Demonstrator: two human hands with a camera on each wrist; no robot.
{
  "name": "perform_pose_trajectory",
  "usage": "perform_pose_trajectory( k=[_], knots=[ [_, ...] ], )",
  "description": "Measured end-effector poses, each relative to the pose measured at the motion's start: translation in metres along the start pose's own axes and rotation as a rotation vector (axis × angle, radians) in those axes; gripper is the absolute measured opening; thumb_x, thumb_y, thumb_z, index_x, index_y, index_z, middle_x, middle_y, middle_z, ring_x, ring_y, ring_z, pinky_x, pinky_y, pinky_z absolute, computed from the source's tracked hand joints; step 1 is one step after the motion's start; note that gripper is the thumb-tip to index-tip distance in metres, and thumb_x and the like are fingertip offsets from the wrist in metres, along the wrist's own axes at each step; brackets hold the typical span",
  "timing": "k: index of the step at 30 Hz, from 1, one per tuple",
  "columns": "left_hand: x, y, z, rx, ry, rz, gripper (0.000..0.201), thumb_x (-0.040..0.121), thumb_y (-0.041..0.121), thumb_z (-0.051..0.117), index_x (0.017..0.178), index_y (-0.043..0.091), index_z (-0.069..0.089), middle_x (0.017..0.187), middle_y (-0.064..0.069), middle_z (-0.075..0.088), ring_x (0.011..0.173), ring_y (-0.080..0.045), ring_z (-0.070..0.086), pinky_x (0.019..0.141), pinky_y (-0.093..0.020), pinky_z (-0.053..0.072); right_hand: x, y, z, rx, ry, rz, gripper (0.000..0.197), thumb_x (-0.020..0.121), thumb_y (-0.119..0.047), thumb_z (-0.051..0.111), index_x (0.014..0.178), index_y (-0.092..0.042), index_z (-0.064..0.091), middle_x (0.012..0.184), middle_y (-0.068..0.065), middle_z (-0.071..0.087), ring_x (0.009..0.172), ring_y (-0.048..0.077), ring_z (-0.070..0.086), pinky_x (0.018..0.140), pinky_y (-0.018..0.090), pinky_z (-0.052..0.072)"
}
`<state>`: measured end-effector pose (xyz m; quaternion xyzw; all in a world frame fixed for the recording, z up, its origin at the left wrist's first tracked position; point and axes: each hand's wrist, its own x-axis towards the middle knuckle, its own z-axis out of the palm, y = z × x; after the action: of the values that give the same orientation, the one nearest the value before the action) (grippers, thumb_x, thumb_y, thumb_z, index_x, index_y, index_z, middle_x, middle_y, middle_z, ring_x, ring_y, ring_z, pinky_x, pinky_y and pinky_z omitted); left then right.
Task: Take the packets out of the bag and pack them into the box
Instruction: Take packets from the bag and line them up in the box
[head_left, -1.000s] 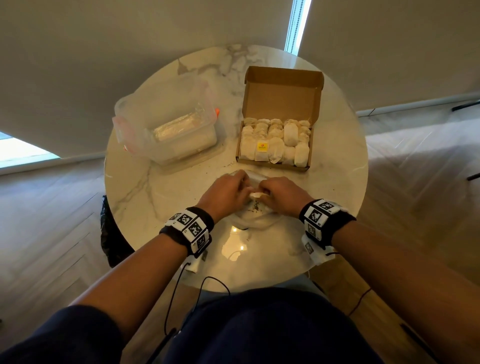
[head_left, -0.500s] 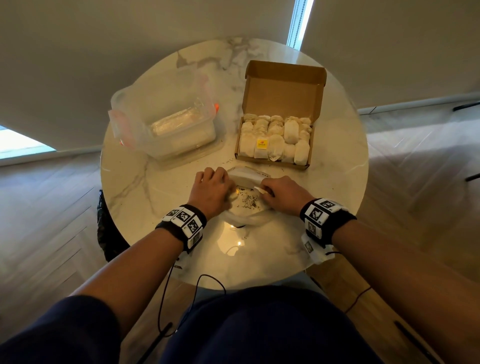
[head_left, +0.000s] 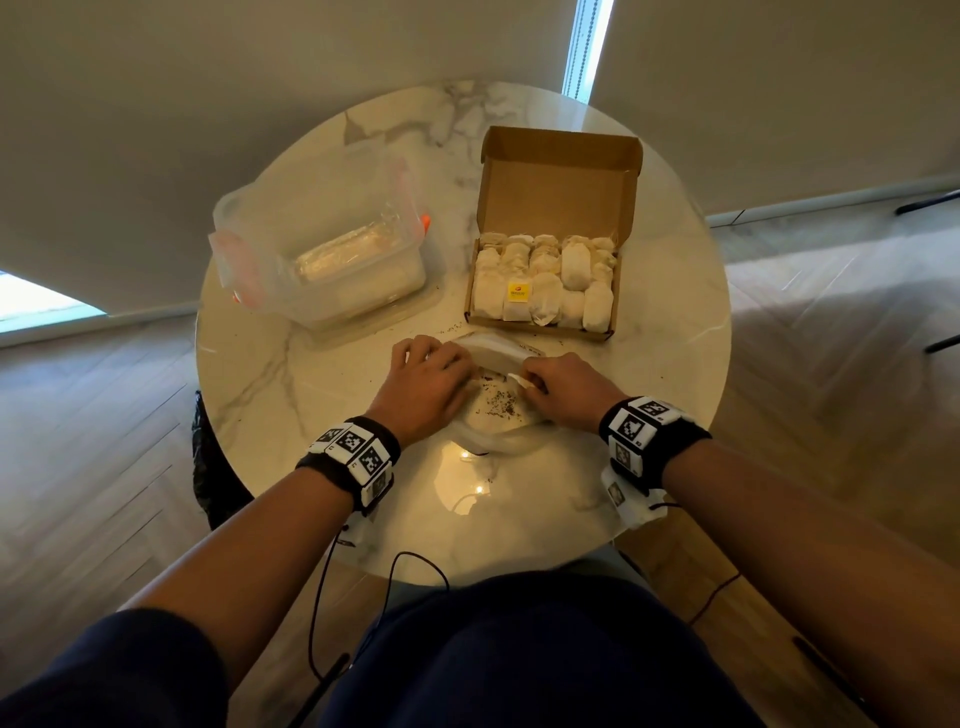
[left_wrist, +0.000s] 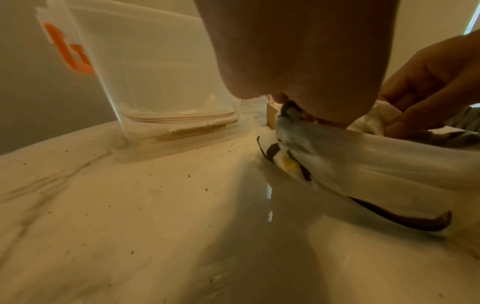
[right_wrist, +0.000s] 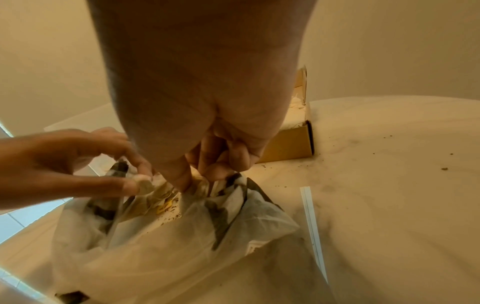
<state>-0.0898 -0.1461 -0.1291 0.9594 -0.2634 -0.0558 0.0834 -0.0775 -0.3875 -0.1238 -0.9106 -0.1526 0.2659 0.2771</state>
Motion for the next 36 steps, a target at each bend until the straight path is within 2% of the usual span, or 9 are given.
perform_pose_trajectory(
  k=[4,6,8,12,14,21,28,33,36],
  knots=[
    [0.005,0.003,-0.006,-0.246,-0.053,0.058,0.024,0.101,0.039,0.043,0.111,0.025,0.060,0.103,0.006,0.062,0.103,-0.015,0.045,0.095,-0.037,0.035,0.001,0.002,0.001,-0.001,0.010,0.014,0.019,0.096,-0.029,0.057,0.079,-0.029,0.049,0.077,-0.004,0.053,0.077,0.024,0.056,0.067,0.033,0.044],
    [0.008,0.007,-0.009,-0.364,-0.084,0.055,0.014,0.101,0.029,0.049,0.108,0.020,0.057,0.095,0.002,0.060,0.088,-0.015,0.050,0.082,-0.038,0.046,0.000,0.002,-0.001,0.005,0.020,0.009,0.020,0.097,-0.028,0.057,0.078,-0.026,0.050,0.076,-0.004,0.053,0.076,0.023,0.056,0.066,0.031,0.040],
    [0.009,0.012,-0.010,-0.507,-0.142,0.017,0.018,0.101,0.021,0.049,0.118,0.018,0.052,0.105,0.002,0.058,0.087,-0.013,0.052,0.079,-0.031,0.047,-0.002,0.000,-0.003,0.007,0.038,-0.009,0.020,0.097,-0.026,0.057,0.078,-0.021,0.052,0.077,-0.002,0.054,0.074,0.020,0.052,0.065,0.030,0.035],
    [0.011,0.014,0.000,-0.503,-0.208,0.074,0.037,0.096,0.010,0.049,0.132,0.019,0.051,0.123,0.002,0.049,0.106,-0.008,0.044,0.092,-0.021,0.041,-0.003,0.002,-0.002,0.014,0.083,-0.038,0.027,0.098,-0.026,0.056,0.073,-0.019,0.050,0.069,-0.004,0.049,0.067,0.019,0.047,0.063,0.030,0.030],
    [0.013,0.017,0.003,-0.452,-0.216,0.061,0.027,0.096,0.013,0.052,0.122,0.014,0.059,0.117,-0.002,0.052,0.099,-0.009,0.044,0.088,-0.026,0.044,-0.004,0.004,0.000,0.023,0.097,-0.042,0.029,0.100,-0.029,0.054,0.072,-0.020,0.049,0.067,-0.007,0.047,0.065,0.017,0.046,0.062,0.029,0.029],
    [0.018,0.024,0.004,-0.425,-0.132,0.055,0.007,0.092,0.029,0.065,0.092,0.023,0.068,0.086,0.017,0.055,0.082,-0.003,0.048,0.072,-0.020,0.035,-0.012,0.007,-0.004,0.013,0.046,-0.009,0.018,0.098,-0.016,0.053,0.084,-0.010,0.063,0.084,0.011,0.062,0.077,0.021,0.052,0.067,0.029,0.032],
    [0.018,0.029,0.002,-0.557,-0.189,-0.014,0.013,0.098,0.024,0.057,0.110,0.020,0.058,0.093,0.009,0.059,0.080,-0.006,0.053,0.067,-0.015,0.039,-0.013,0.010,-0.003,0.064,0.111,-0.007,0.011,0.095,-0.011,0.055,0.090,-0.010,0.065,0.085,0.004,0.064,0.077,0.018,0.055,0.068,0.028,0.036],
    [0.017,0.027,-0.005,-0.621,-0.182,0.119,0.006,0.098,0.021,0.059,0.100,0.017,0.064,0.090,0.005,0.066,0.081,-0.006,0.057,0.072,-0.015,0.043,-0.012,0.009,-0.004,0.123,0.173,-0.051,0.010,0.095,-0.019,0.061,0.095,-0.014,0.069,0.083,0.002,0.069,0.075,0.016,0.062,0.069,0.030,0.048],
    [0.017,0.027,-0.007,-0.648,-0.124,0.010,0.006,0.098,0.025,0.060,0.102,0.020,0.061,0.090,0.008,0.066,0.079,-0.003,0.060,0.072,-0.018,0.047,-0.014,0.005,-0.006,0.161,0.159,-0.076,0.010,0.096,-0.021,0.062,0.097,-0.016,0.071,0.082,-0.001,0.070,0.075,0.013,0.063,0.069,0.025,0.048]
  ],
)
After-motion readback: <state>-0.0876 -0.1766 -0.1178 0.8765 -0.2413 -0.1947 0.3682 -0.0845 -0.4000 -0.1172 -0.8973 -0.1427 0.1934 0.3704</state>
